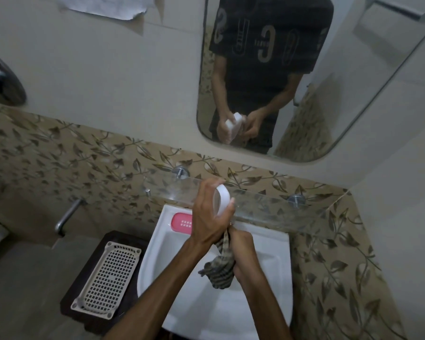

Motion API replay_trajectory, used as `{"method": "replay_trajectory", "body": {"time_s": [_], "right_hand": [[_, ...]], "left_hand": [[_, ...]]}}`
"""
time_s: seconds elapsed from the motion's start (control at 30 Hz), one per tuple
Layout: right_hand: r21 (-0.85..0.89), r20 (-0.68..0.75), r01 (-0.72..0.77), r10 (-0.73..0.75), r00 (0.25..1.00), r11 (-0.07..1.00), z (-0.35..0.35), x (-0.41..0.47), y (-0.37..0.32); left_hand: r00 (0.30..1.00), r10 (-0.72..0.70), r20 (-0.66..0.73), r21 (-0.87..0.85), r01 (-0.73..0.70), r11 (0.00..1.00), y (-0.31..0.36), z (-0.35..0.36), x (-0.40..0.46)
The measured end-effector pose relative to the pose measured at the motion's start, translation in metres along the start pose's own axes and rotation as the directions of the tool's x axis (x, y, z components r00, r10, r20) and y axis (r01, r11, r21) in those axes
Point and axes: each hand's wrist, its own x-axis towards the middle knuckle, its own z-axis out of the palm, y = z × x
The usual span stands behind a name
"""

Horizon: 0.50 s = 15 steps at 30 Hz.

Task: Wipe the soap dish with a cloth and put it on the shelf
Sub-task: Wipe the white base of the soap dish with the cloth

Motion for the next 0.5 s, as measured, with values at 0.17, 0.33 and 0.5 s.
{"method": "replay_trajectory", "body": {"time_s": [0.17,0.33,0.5], "right_hand": [[0.024,-0.091,0.411,-0.408,0.908,0.911,0.0,-0.027,0.003],[-0.404,-0.081,0.761,-0.848,0.523,0.508,0.008,-0.036,-0.006],[-0.461,-0.094,0.773,-0.89,0.445,0.435,-0.007,-0.026,-0.027]], "left_hand": [[0.937,-0.346,0.038,-0.188,0.347,0.919,0.002,0.003,0.001],[0.698,-0.697,0.167,-0.488,0.672,0.557,0.004,0.006,-0.002],[0.545,-0.798,0.257,-0.515,0.776,0.364,0.012,-0.006,0.001]]}}
